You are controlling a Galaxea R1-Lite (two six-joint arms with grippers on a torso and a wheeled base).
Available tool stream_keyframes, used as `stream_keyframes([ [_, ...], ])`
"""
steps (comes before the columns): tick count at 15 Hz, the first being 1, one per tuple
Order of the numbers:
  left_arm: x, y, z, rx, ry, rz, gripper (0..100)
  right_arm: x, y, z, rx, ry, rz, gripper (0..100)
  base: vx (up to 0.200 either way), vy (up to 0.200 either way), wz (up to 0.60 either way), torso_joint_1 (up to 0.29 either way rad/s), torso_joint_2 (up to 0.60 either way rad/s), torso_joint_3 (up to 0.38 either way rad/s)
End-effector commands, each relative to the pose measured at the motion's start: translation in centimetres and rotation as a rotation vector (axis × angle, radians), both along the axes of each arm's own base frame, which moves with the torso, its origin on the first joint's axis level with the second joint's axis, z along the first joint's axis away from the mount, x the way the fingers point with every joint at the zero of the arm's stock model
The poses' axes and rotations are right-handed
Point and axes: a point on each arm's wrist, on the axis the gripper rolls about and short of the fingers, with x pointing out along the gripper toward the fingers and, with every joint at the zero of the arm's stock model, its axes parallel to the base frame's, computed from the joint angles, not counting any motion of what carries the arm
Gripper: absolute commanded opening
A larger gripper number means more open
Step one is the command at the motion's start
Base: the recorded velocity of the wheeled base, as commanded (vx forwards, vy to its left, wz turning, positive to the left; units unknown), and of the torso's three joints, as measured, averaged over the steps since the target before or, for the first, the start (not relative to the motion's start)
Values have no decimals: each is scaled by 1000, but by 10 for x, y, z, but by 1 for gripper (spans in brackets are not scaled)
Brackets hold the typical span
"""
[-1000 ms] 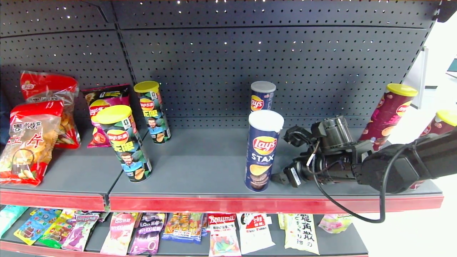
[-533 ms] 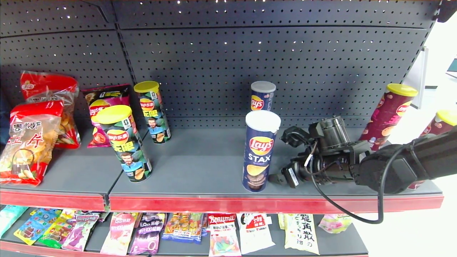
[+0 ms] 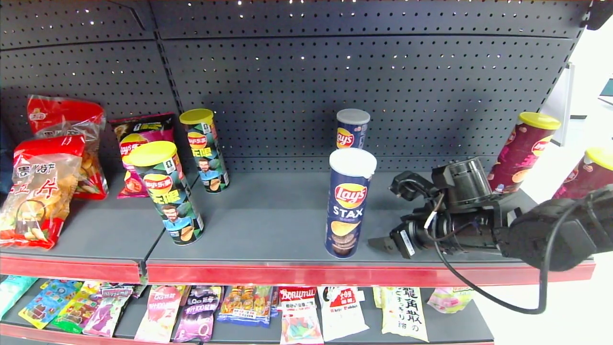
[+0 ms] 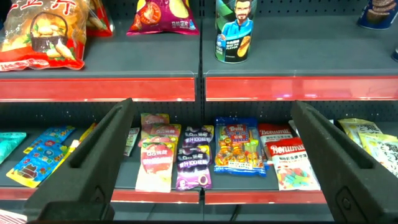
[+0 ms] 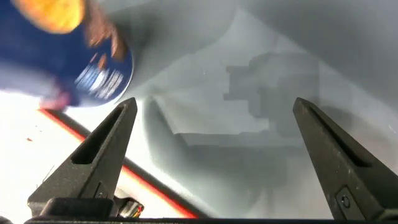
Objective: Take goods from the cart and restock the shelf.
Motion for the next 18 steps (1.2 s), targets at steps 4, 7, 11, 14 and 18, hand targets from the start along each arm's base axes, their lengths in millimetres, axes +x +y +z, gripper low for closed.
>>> stream_keyframes([
  [4,0,0,0,0,-1,0,100,-76,-37,58,78,-185,-23,100,0,0,0,0,0,0],
  [7,0,0,0,0,-1,0,100,-125,-63,76,112,-303,-58,100,0,0,0,0,0,0],
  [11,0,0,0,0,-1,0,100,-169,-126,80,75,-462,-452,100,0,0,0,0,0,0],
  [14,0,0,0,0,-1,-1,100,-215,-144,43,113,-453,-552,100,0,0,0,0,0,0],
  [18,0,0,0,0,1,-1,100,-263,-138,17,133,-491,-506,100,0,0,0,0,0,0],
])
